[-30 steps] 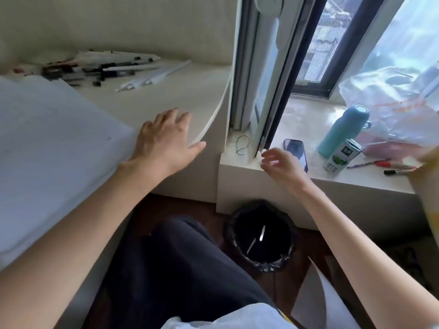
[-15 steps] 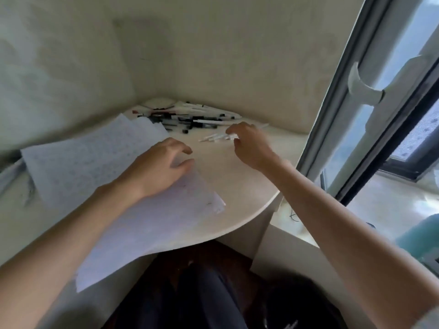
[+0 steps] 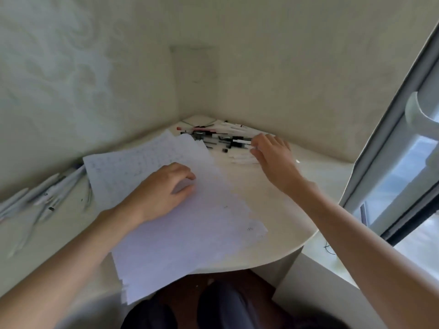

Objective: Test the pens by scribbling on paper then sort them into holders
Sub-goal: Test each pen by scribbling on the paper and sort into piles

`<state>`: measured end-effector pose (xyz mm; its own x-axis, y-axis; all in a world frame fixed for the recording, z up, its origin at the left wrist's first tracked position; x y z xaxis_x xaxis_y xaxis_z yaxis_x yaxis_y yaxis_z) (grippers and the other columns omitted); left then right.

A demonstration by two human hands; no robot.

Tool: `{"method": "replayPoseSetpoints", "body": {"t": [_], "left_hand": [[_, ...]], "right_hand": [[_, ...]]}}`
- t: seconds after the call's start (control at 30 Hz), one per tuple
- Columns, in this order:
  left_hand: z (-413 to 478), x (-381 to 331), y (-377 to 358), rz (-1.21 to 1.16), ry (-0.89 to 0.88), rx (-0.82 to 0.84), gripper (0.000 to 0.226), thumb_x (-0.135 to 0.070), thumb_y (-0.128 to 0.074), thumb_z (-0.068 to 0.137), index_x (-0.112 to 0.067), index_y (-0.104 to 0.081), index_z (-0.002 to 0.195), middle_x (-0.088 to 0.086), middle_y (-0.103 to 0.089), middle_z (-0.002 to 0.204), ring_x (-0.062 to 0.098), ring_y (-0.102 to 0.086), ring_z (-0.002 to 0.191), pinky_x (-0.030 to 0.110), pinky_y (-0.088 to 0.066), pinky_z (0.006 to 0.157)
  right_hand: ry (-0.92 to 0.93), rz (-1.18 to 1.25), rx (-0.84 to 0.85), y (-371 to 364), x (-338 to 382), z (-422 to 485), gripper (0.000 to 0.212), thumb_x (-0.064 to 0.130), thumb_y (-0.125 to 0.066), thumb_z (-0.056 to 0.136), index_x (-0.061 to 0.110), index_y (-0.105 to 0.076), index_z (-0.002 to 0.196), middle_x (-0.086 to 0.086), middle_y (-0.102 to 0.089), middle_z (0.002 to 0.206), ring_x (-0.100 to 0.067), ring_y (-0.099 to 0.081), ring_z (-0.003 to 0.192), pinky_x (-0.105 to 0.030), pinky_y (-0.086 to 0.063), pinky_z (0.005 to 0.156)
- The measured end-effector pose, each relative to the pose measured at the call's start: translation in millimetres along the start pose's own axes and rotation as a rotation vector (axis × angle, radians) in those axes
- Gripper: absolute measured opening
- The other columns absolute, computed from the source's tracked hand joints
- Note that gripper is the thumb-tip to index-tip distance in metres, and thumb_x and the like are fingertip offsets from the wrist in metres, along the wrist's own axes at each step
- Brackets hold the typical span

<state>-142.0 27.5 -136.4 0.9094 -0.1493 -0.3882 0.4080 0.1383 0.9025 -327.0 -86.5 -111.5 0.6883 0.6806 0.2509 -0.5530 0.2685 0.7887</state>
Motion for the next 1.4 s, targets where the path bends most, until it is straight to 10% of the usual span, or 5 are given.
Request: {"method": "replayPoseSetpoints", "body": {"t": [0.33,0.7,0.93,1.1,1.4], "left_hand": [[-44.3,80.4,30.4,0.191,0.217,-0.079,0.100,-0.083,-0.021,0.060,-0.019,-0.049,0.130,-0.004,-0.042,0.141,0.015,-0.039,0.128,0.026,-0.027,0.103],[-48.2,86.3,22.8,0.223,0.185,-0.142,0.091,-0.077,-0.012,0.068,-0.022,-0.047,0.131,-0.008,-0.042,0.139,0.013,-0.037,0.127,0.025,-0.025,0.104],[-47.6,83.5,22.6,0.184,0.178,-0.131,0.088,-0.078,-0.019,0.068,-0.022,-0.047,0.130,-0.010,-0.043,0.137,0.011,-0.038,0.126,0.021,-0.024,0.100],[-47.6,85.6,21.9,0.187,0.184,-0.131,0.085,-0.077,-0.020,0.068,-0.023,-0.048,0.127,-0.011,-0.044,0.135,0.011,-0.040,0.123,0.018,-0.024,0.096],[-47.0,85.4,21.4,0.186,0.199,-0.114,0.091,-0.078,-0.019,0.065,-0.021,-0.047,0.130,-0.006,-0.043,0.137,0.015,-0.040,0.125,0.026,-0.027,0.103]], "right_hand": [[0.174,0.073,-0.022,-63.7,158.0,31.9,0.050,0.051,-0.042,0.083,0.018,-0.030,0.047,0.009,-0.020,0.040,-0.022,-0.031,0.046,-0.029,-0.033,0.058],[0.242,0.102,-0.172,-56.6,160.4,32.6,0.053,0.066,-0.046,0.078,0.018,-0.068,0.078,0.013,-0.057,0.057,-0.013,-0.060,0.052,-0.015,-0.028,0.043],[0.242,0.529,-0.369,-12.3,153.4,31.3,0.034,0.011,-0.034,0.088,-0.005,-0.058,0.104,-0.004,-0.054,0.087,-0.021,-0.054,0.075,-0.034,-0.045,0.065],[-0.176,0.673,-0.042,-48.1,138.9,34.4,0.063,0.053,-0.040,0.094,-0.004,-0.064,0.083,-0.009,-0.065,0.062,-0.028,-0.062,0.066,-0.048,-0.050,0.068],[-0.387,0.827,0.222,-96.8,133.6,27.3,0.027,0.020,-0.072,0.080,0.012,-0.049,0.067,-0.007,-0.051,0.061,-0.014,-0.042,0.050,-0.028,-0.037,0.046]]}}
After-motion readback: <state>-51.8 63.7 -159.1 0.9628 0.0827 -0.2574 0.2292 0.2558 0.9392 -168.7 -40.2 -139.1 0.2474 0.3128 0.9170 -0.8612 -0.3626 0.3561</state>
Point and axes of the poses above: each hand's wrist, its own z-axis towards the middle knuckle, its own y-axis out of the back of the hand, x = y × z, the point moved 9 cm from there along z, towards the middle knuckle
